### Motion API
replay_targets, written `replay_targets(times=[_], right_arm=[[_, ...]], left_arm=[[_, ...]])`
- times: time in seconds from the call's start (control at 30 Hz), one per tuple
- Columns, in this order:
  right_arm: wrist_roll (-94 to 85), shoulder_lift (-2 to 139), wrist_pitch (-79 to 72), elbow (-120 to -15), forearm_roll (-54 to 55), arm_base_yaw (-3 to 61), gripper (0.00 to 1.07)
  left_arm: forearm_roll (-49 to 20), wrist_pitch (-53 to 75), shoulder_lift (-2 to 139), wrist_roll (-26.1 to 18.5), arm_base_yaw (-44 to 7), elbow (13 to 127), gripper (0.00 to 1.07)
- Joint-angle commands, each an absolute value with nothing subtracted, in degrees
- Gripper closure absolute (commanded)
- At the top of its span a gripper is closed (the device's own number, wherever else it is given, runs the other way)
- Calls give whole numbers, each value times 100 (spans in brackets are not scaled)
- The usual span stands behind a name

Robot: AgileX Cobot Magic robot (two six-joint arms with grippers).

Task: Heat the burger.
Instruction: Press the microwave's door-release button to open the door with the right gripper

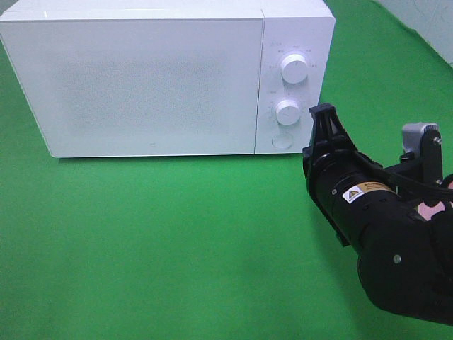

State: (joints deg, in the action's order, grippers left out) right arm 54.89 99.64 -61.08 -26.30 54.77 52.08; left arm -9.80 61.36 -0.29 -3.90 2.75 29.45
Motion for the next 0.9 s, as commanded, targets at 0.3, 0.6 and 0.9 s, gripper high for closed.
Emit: replay_targets(times=[0.3,0.6,0.9], right_arm=[[6646,10348,-5936,-2676,5329,5214,107],[7552,10852,-5982,-2727,4756,4956,107],[7683,11087,-5970,-3054,4303,4526,107]], left_arm=[[-974,6108,-155,-378,275,2945,7],[-974,6108,-155,-378,275,2945,7],[-974,6108,-155,-378,275,2945,7]])
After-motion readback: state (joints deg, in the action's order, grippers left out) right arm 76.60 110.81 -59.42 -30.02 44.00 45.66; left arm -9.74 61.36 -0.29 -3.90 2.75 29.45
